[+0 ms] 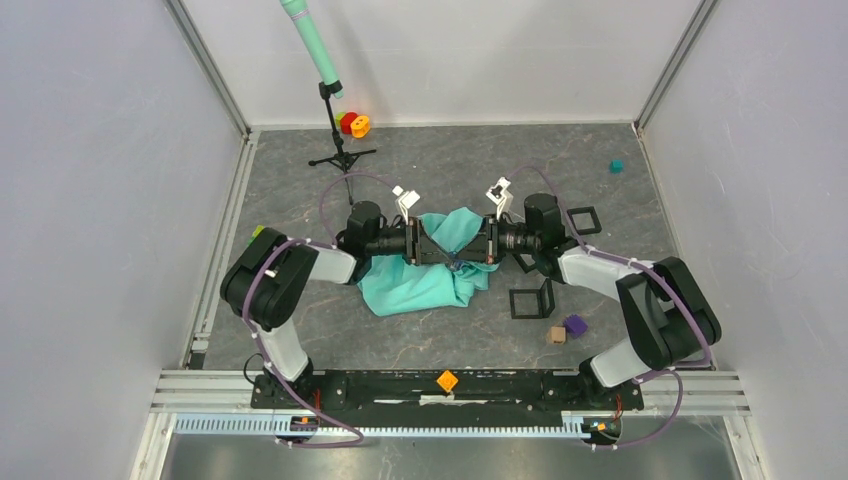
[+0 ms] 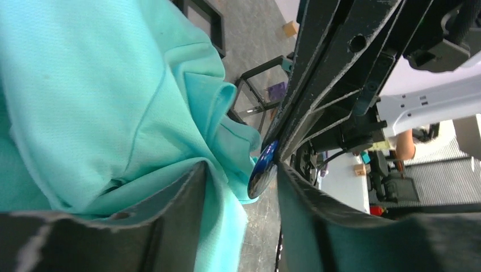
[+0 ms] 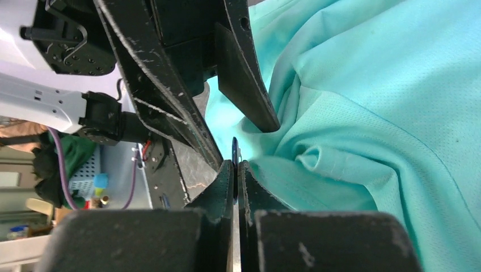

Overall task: Remove the brooch from the garment
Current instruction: Adjust the brooch.

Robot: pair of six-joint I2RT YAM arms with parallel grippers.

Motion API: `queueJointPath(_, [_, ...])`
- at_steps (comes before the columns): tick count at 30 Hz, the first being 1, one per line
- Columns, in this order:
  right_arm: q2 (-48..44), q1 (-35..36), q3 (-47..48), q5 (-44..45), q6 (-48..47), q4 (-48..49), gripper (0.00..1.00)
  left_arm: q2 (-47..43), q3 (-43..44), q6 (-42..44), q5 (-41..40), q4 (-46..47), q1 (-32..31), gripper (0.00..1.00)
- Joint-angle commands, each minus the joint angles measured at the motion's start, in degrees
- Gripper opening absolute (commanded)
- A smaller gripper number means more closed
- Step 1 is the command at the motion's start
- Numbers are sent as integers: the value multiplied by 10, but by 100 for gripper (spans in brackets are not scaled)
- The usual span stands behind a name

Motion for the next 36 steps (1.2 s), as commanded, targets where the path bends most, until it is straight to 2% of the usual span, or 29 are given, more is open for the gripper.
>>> queueJointPath(1, [-21,3,-15,6,83,62,0,-79,-25,83,-62,-48,3,63])
queueJointPath(7, [-48,3,-23,50,174,70,0,-218,-89,184,-173,-83,-9,84])
queueJointPath(10, [-60,9,-24,66,204,56,0,-269,-113,238,-208,-79,-36,92])
queueJointPath(13, [-68,20,-13,77,216,24,0,-294,-129,305,-243,-75,-81,94])
queueJointPath(15, [-79,29,0,92,205,-15,0,-304,-148,340,-266,-44,-102,95])
queueJointPath(18, [-109,40,6,122,198,-62,0,-313,-205,360,-299,77,-113,99])
queueJointPath(21, [-141,47,-9,133,211,-75,0,-313,-249,385,-298,175,-117,100])
queueJointPath(24, [-168,53,-25,131,226,-71,0,-294,-275,425,-236,258,-123,100])
queueJointPath(27, [-187,70,-34,135,231,-71,0,-269,-289,428,-213,326,-128,100])
queueJointPath(30, [-194,86,-40,139,233,-73,0,-270,-290,434,-192,332,-129,100])
queueJointPath(36, [-201,109,-68,127,266,-2,0,-294,-301,458,-184,327,-132,99])
